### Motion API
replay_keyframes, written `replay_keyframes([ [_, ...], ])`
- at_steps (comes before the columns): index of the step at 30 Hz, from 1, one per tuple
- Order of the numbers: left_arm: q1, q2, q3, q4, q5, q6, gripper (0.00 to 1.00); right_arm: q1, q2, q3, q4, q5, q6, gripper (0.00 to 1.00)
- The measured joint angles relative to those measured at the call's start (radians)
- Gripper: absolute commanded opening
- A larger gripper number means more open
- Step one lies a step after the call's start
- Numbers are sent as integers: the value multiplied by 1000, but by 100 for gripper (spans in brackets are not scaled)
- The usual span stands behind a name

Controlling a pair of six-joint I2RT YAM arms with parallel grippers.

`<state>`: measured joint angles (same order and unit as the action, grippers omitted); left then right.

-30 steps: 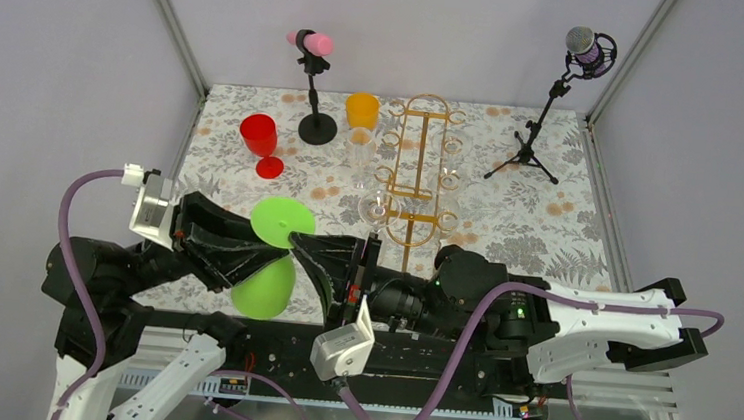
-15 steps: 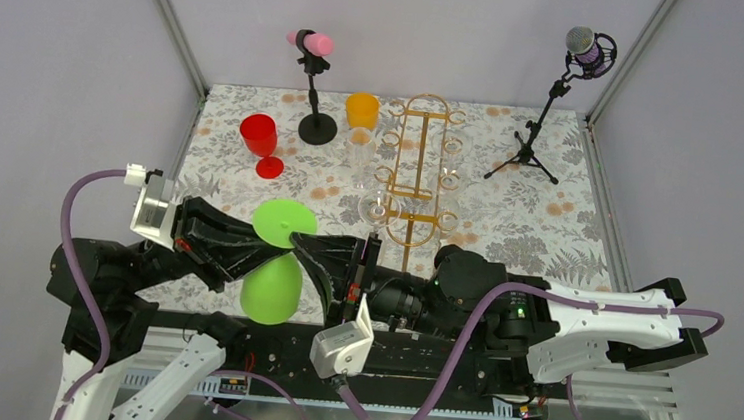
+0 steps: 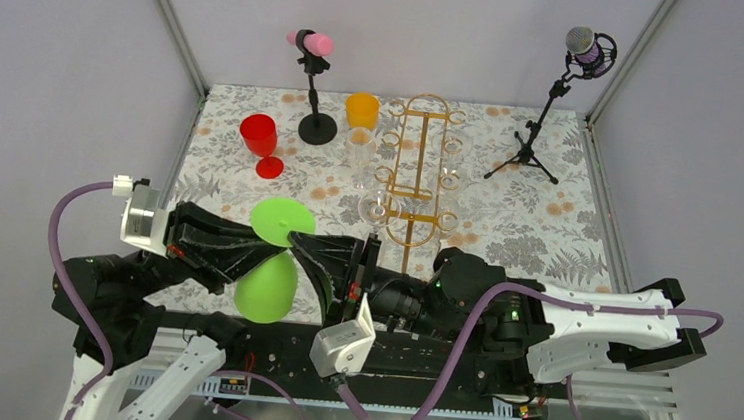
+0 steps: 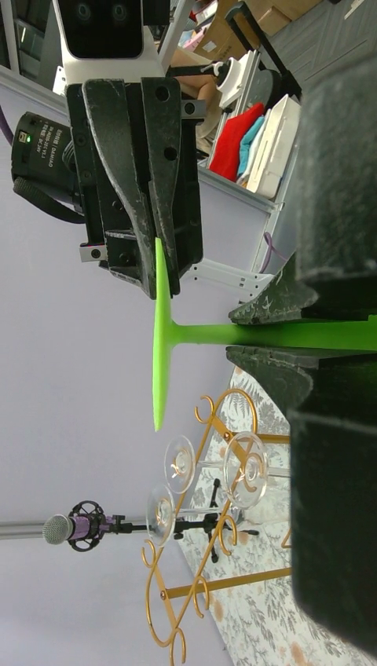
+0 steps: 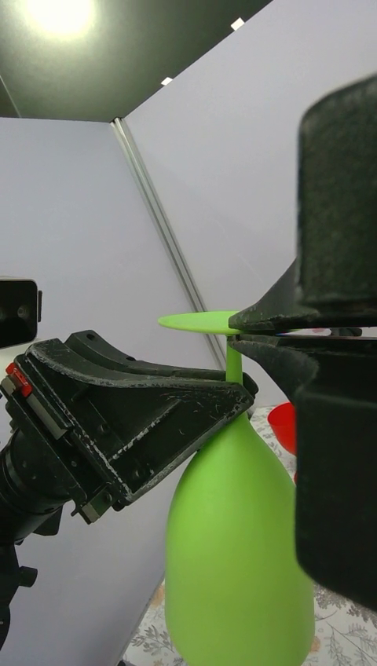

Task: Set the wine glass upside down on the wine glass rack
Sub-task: Turn the wine glass upside down at the wine rack.

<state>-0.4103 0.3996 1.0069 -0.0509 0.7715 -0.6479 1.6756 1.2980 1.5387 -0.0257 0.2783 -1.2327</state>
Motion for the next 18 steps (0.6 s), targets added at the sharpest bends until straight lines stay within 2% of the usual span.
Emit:
replay_keyframes([
  [1, 0, 0, -2, 3, -2, -2, 0, 0, 0, -1, 3, 1, 0, 2],
  [6, 0, 0, -2, 21, -5, -8, 0, 0, -1, -7, 31, 0, 6, 49],
  [8, 0, 0, -5, 24, -1, -8, 0, 0, -1, -11, 66, 0, 2, 60],
  [18, 0, 1, -21, 22, 0, 2, 0, 0, -48, -61, 107, -23, 20, 66],
])
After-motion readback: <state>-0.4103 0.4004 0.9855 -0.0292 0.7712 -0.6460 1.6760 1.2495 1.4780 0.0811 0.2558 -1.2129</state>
